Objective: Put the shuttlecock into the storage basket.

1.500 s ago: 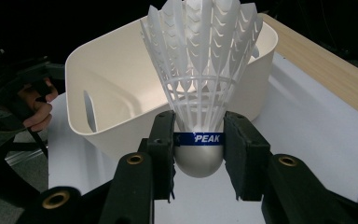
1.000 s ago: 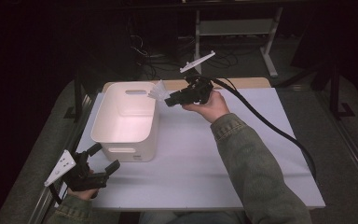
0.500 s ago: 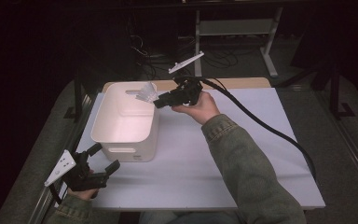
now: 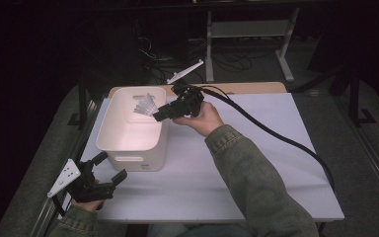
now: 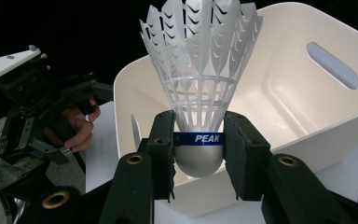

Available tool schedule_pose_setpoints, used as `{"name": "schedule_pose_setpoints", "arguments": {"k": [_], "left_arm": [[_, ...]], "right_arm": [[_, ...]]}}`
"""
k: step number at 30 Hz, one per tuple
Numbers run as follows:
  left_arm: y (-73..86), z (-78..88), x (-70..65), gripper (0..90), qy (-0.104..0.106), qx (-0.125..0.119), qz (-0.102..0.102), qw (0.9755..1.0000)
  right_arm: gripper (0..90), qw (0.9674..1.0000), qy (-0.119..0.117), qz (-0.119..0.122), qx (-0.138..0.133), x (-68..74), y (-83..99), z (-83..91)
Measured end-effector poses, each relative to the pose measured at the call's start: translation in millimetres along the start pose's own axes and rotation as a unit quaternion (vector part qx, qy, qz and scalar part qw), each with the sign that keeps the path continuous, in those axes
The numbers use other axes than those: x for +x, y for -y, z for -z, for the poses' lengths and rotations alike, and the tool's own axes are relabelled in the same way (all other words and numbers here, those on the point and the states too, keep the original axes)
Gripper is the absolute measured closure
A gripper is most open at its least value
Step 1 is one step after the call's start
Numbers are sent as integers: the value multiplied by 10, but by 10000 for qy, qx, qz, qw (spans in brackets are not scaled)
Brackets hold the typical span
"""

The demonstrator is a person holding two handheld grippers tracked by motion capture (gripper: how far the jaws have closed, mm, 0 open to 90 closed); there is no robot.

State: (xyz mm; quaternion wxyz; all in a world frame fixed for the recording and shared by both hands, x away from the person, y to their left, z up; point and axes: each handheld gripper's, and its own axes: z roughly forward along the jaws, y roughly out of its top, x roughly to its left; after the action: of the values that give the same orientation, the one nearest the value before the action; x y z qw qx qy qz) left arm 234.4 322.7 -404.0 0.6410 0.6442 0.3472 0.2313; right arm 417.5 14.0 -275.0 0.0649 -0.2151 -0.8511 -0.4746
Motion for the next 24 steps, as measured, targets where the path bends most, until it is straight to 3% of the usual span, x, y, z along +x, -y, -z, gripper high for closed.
{"name": "schedule_pose_setpoints", "arguments": {"k": [4,9,10,14,17,24], "left_arm": [[-2,7,5,0,-17,20,-42,10000],[-2,3,0,0,-8,-1,-58,10000],[-4,10,4,0,-18,9,-46,10000],[-3,9,4,0,-18,14,-37,10000],[-4,9,7,0,-16,32,-61,10000],[-4,12,-2,0,-45,49,6,10000]], "right_arm": [[638,9999,16,92,42,-13,4,-50],[637,9999,-121,14,-1,14,-4,-118],[637,9999,-77,120,48,9,-6,-142],[637,9999,-170,21,15,36,-12,-167],[637,9998,-143,123,81,13,10,-204],[637,9997,-206,46,152,9,50,-302]]}}
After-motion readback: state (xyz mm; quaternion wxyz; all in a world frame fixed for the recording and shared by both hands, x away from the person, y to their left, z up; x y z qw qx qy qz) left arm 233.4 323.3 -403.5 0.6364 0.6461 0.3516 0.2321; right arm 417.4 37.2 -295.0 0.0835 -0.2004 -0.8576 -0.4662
